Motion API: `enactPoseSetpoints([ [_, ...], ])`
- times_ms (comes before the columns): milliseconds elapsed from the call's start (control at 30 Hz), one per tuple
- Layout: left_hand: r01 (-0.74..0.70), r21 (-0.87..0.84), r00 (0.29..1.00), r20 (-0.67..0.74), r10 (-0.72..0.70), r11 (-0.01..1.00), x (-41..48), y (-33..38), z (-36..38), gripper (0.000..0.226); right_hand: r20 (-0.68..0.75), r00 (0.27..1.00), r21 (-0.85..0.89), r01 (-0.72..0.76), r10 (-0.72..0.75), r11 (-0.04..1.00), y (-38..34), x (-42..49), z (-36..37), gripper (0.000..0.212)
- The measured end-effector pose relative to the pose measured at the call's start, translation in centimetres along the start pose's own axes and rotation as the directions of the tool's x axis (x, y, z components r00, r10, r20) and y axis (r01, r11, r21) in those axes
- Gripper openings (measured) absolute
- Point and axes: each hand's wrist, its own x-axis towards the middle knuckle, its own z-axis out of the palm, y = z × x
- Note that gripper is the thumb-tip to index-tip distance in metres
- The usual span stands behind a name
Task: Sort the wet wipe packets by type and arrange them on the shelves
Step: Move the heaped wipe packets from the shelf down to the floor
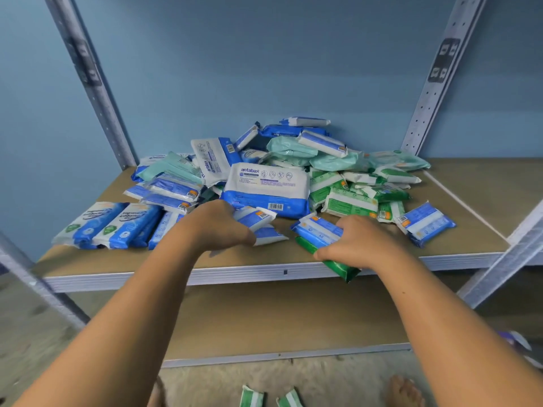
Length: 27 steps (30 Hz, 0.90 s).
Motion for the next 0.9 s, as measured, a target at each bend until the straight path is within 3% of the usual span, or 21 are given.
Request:
enactPoseSetpoints([
  [133,-0.039,0.103,0.994,0.102,0.028,0.994,-3.2,-1.3,1.4,0.035,0.024,1.0,0.044,-0.005,0.004,0.999,-0.3,-2.6,-0.7,0.052],
  [300,-0.135,0.216,0.989,0.09,0.118,0.967,-8.2,-2.3,2.9,0.038,0.139,0.99,0.233,-0.041,0.008,0.972,-0.2,-7.3,-0.6,0.049],
  [467,-0.167,0.159,0.954,0.275,0.119,0.973,-11.3,-4.5,6.4,0.039,0.32,0.94,0.237,-0.201,0.119,0.95,1.8,-12.1,1.5,0.046],
  [667,0.047,-0.039,0.951,0.308,-0.033,0.998,-12.1,-9.2,21.0,0.035,0.4,0.865,0.106,-0.37,0.302,0.923,5.1,-13.8,13.1,0.053],
  [800,0.279,-0.26,0.921,0.346,-0.181,0.925,-14.9,-11.0,31.2,0.034,0.507,0.772,0.103,-0.497,0.384,0.861,6.6,-16.3,22.1,0.05],
  [900,0.371,-0.339,0.894,0.381,-0.234,0.865,-17.0,-12.0,36.0,0.035,0.578,0.7,0.082,-0.561,0.419,0.824,7.7,-18.0,27.4,0.044],
])
